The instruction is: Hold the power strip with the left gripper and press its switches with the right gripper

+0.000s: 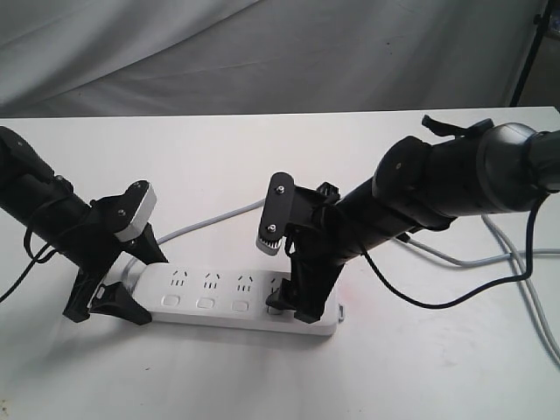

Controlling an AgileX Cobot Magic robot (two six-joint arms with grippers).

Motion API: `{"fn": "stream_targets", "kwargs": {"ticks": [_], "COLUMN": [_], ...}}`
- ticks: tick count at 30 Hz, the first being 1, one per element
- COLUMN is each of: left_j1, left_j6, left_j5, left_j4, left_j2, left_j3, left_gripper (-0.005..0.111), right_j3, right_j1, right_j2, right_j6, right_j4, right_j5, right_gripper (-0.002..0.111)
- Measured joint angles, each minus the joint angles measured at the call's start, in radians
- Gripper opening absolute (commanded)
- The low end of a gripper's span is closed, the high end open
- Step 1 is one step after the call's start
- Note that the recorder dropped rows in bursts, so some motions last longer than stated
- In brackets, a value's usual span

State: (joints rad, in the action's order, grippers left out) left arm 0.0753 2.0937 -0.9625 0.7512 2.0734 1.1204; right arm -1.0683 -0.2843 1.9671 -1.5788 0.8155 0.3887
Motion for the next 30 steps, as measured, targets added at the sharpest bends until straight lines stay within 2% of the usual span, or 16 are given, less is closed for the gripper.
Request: {"fn": "stream_targets", "kwargs": {"ticks": [9, 17, 25, 30], "left_j1": [0.000, 0.000, 0.000, 0.000], "left_j6": [0.000, 0.000, 0.000, 0.000], "left_j5": [0.000, 0.000, 0.000, 0.000], "left_j4": [0.000, 0.000, 0.000, 0.000], "left_j2": [0.000, 0.000, 0.000, 0.000], "left_j3": [0.000, 0.000, 0.000, 0.000], "left_gripper": [0.000, 0.000, 0.000, 0.000], "right_j3": [0.002, 0.009, 0.013, 0.089], "right_j1": [0.005, 0.005, 0.007, 0.099], "right_j2": [-0.025, -0.154, -0.212, -0.212], "right_j6": [-0.083, -0.202, -0.206, -0.282], "right_j4": [0.101, 0.253, 0.261, 0.308], "right_j5": [0.008, 0.057, 0.061, 0.063], "right_gripper": [0.088, 0.088, 0.088, 0.088]}}
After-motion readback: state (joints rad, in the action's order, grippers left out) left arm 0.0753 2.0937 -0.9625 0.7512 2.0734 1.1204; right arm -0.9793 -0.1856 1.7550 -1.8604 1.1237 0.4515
